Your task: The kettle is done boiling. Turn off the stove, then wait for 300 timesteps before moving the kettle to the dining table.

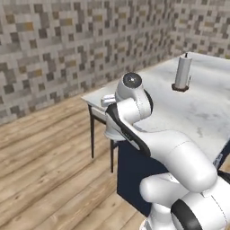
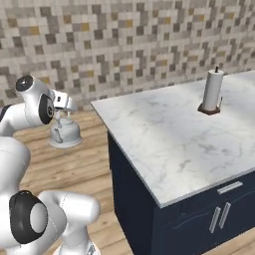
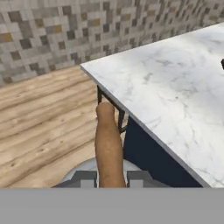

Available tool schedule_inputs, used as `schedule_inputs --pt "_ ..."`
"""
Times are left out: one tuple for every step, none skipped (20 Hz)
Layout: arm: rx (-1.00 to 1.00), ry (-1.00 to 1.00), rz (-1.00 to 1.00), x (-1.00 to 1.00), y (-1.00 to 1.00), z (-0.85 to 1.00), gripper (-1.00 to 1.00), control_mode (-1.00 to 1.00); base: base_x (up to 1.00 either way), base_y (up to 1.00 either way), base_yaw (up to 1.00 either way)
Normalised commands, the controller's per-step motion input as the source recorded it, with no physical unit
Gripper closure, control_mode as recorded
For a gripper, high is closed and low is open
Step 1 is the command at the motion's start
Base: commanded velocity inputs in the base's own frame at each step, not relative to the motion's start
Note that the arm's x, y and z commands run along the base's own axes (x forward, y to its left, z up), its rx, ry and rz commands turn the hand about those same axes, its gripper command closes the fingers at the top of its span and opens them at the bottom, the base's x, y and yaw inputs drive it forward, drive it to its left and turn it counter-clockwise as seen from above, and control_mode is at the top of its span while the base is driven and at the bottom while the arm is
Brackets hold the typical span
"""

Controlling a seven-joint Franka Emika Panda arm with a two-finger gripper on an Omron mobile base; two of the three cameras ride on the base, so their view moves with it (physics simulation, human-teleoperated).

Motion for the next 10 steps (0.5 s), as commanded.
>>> schedule_inputs --pt "0.00 0.00 0.00 0.00 0.00 0.00 1.00 1.00 0.61 0.78 -0.35" --pt "0.00 0.00 0.00 0.00 0.00 0.00 1.00 1.00 0.62 0.81 -0.36" --pt "0.00 0.00 0.00 0.00 0.00 0.00 1.00 1.00 0.62 0.85 -0.36" --pt "0.00 0.00 0.00 0.00 0.00 0.00 1.00 1.00 0.59 0.84 -0.35" --pt "0.00 0.00 0.00 0.00 0.00 0.00 1.00 1.00 0.55 0.78 -0.34" --pt "0.00 0.00 0.00 0.00 0.00 0.00 1.00 1.00 0.55 0.81 -0.34" --pt "0.00 0.00 0.00 0.00 0.00 0.00 1.00 1.00 0.56 0.83 -0.35" --pt "0.00 0.00 0.00 0.00 0.00 0.00 1.00 1.00 0.56 0.85 -0.35" --pt "0.00 0.00 0.00 0.00 0.00 0.00 1.00 1.00 0.55 0.82 -0.35" --pt "0.00 0.00 0.00 0.00 0.00 0.00 1.00 1.00 0.52 0.77 -0.34"
